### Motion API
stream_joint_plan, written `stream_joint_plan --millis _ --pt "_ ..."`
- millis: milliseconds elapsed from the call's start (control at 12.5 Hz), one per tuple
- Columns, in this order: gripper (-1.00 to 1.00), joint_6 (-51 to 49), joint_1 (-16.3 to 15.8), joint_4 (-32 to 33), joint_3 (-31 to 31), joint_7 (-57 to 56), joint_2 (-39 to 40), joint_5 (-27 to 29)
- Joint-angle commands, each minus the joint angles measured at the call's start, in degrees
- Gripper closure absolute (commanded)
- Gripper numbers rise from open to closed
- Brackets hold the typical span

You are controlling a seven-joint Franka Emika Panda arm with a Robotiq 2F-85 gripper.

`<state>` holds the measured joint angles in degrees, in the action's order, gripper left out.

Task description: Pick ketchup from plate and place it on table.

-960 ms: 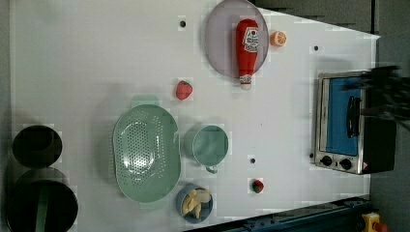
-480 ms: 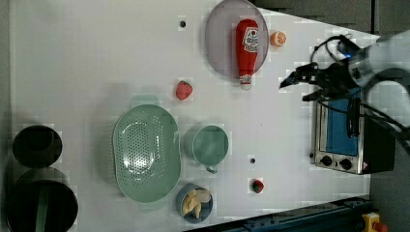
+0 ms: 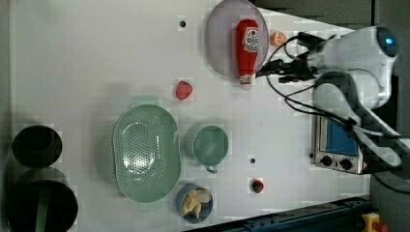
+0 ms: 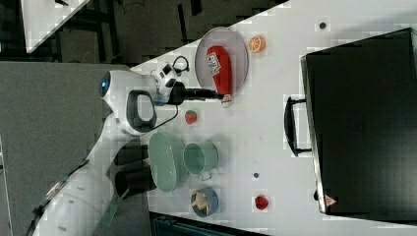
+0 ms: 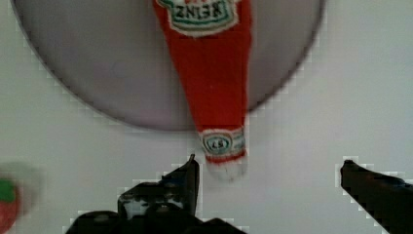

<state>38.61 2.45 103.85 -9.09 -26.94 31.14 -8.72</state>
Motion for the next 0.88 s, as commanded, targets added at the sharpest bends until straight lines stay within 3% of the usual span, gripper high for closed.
stream_joint_plan --millis 80,880 --pt "-1.0 6.5 -1.1 -4.6 -0.2 -3.0 2.7 -3.6" --pt "-1.0 20.3 -1.1 -7.5 0.9 -3.0 13.9 -4.9"
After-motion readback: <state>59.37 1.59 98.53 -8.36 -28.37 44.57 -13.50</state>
